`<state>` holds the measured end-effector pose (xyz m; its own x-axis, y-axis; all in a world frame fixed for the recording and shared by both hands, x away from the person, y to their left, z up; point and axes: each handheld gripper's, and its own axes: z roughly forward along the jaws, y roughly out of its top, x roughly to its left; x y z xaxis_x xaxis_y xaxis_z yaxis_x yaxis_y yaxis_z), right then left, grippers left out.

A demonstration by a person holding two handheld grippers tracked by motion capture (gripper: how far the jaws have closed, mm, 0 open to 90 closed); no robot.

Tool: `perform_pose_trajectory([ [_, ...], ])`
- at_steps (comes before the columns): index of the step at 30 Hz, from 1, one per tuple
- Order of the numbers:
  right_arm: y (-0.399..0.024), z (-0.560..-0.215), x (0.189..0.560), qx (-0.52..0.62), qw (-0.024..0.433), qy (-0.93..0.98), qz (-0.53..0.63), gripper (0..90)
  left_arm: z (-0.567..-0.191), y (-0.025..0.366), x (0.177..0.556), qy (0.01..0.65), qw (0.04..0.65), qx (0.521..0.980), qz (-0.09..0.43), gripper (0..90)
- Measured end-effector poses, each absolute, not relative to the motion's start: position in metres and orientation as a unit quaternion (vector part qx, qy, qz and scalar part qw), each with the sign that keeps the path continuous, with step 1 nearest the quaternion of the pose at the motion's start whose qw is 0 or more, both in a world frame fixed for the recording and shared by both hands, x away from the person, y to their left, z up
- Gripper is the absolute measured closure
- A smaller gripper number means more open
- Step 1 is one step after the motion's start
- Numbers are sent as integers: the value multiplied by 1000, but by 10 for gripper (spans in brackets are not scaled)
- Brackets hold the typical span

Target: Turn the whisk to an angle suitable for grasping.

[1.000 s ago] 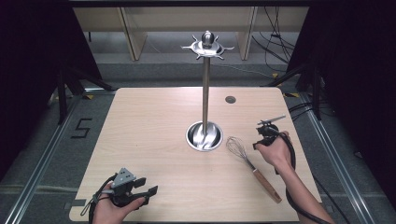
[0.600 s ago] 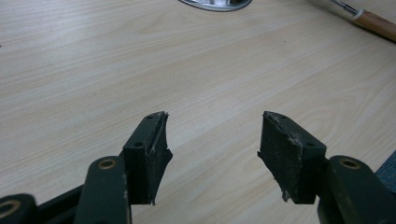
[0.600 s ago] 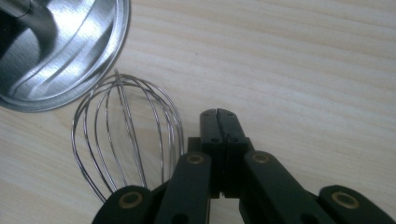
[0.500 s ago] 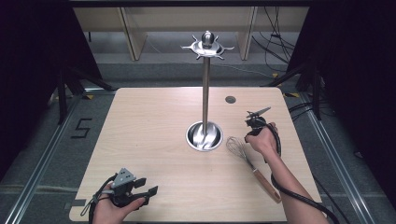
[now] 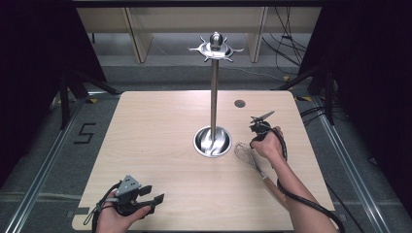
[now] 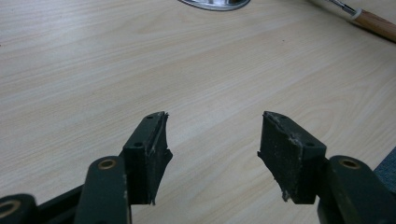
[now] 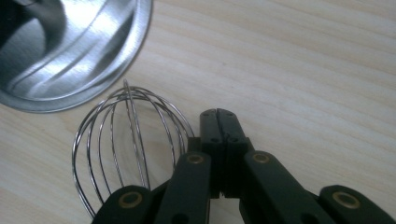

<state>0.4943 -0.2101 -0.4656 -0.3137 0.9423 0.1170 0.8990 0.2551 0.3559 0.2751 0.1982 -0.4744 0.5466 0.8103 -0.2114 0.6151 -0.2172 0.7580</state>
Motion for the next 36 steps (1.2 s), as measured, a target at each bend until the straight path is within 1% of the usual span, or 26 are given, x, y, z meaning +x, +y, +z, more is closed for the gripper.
perform_pose_trajectory([
  [2, -208, -467, 495, 568, 70, 800, 183, 900, -474, 199, 275, 457, 421, 775, 117, 406],
  [6, -201, -466, 492, 553, 54, 812, 181, 900, -474, 198, 275, 464, 422, 770, 116, 406],
  [7, -197, -465, 490, 552, 43, 813, 182, 900, -474, 198, 275, 460, 422, 773, 115, 406],
  [11, -187, -465, 486, 518, 23, 838, 169, 900, -474, 198, 275, 458, 419, 775, 116, 406],
  [14, -179, -468, 482, 487, 12, 855, 175, 900, -475, 197, 275, 463, 423, 771, 114, 406],
  [18, -170, -469, 479, 479, -7, 862, 164, 900, -476, 197, 276, 467, 428, 765, 113, 406],
  [19, -167, -470, 478, 471, -2, 866, 169, 900, -476, 197, 276, 467, 428, 766, 113, 406],
  [24, -145, -471, 466, 450, -21, 877, 165, 900, -476, 196, 276, 465, 429, 766, 112, 406],
  [25, -142, -471, 465, 440, -14, 882, 165, 900, -476, 196, 275, 468, 428, 765, 112, 406],
  [28, -135, -471, 460, 430, -15, 887, 165, 900, -475, 196, 275, 465, 424, 769, 111, 406],
  [29, -131, -472, 457, 410, -5, 898, 157, 900, -475, 195, 275, 467, 428, 766, 110, 406],
  [31, -128, -471, 455, 414, -9, 897, 154, 900, -476, 196, 275, 465, 430, 766, 110, 406],
  [32, -124, -471, 450, 401, -20, 903, 156, 900, -476, 196, 275, 465, 430, 766, 110, 406],
  [34, -120, -471, 446, 391, -20, 907, 153, 900, -476, 196, 275, 465, 430, 766, 110, 406],
  [36, -114, -469, 441, 384, -38, 908, 163, 900, -476, 196, 275, 465, 430, 766, 111, 406],
])
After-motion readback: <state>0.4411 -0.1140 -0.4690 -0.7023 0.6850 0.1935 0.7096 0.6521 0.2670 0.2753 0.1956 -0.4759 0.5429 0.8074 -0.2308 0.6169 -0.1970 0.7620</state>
